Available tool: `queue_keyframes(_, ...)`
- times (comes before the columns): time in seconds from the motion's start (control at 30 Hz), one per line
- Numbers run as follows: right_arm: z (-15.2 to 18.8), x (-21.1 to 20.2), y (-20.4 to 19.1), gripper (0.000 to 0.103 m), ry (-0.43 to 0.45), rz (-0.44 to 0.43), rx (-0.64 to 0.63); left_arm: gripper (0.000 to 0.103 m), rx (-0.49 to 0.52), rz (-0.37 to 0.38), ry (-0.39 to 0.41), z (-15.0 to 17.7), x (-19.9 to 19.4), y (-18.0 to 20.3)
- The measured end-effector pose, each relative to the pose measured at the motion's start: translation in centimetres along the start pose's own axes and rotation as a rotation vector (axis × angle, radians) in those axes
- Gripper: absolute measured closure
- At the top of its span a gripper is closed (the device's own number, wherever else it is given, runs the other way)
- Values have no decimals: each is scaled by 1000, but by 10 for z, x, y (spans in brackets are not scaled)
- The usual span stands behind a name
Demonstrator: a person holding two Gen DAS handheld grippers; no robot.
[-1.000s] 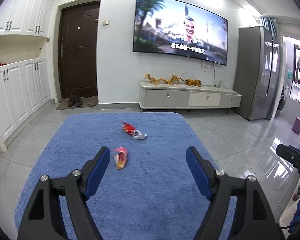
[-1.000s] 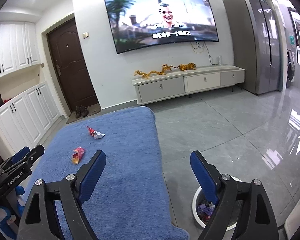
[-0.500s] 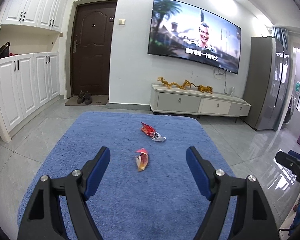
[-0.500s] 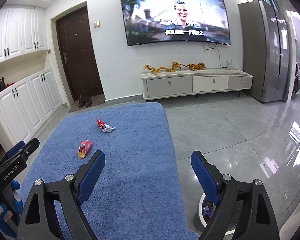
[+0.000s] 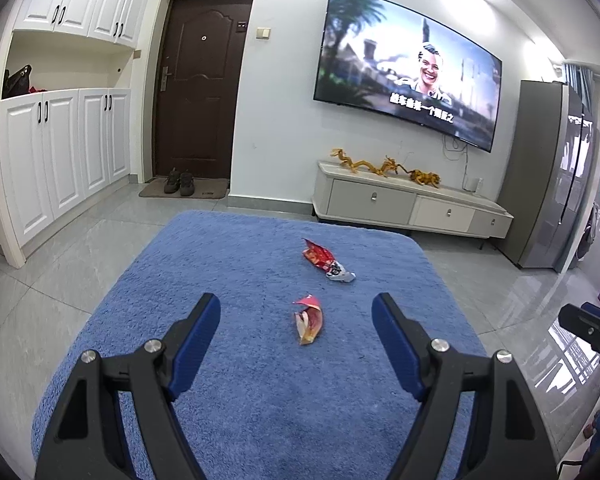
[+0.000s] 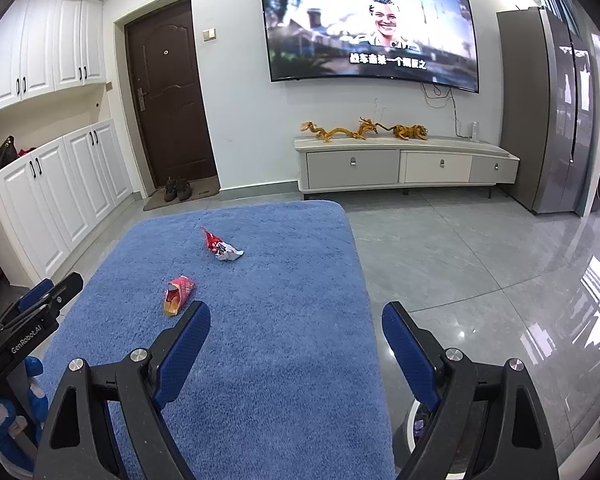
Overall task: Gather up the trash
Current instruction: 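Return both open tools to the last two wrappers on the rug, then grasp the pink-and-gold wrapper with the left tool while the right grasps the red chip bag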
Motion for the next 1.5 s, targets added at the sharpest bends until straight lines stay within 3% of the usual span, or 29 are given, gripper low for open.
queue_keyframes(0.33,10,17,2,16,-47,0,4,26,-17,-56,-36,11,22,-30)
queue_keyframes(0.47,13,22,6,16,-64,5,4,26,-1,-144,-43,15,30,-58)
queue_keyframes(0.73,-17,43,-6,16,-51,-69,-16,26,8,-214,-13,-7,46,-91)
queue_keyframes(0.83,-33,57,-13,16,-46,-110,-5,26,4,-136,-36,-9,59,-83)
queue_keyframes(1.0,-51,93,-30,16,-63,-160,-41,26,-16,109,-146,17,94,-48)
queue_keyframes(1.17,-61,136,-46,16,-89,-228,-54,27,-7,241,-259,47,133,-17)
queue_keyframes(1.33,-55,187,-57,16,-140,-284,-31,42,-22,306,-347,68,166,4)
queue_keyframes(1.43,-44,216,-62,16,-179,-307,-3,51,-11,298,-398,83,187,9)
queue_keyframes(1.5,-37,235,-66,16,-203,-322,10,68,-5,279,-436,95,200,8)
Point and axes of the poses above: each gripper's, at about its wrist camera, not at the fingertips, and x roughly the way its jaws point, y to its right, z to its underside, the point moved 5 cm from there along x, roughly the way its jaws point, and after that the axes turned 12 degrees about y, right-handed, at the moved point
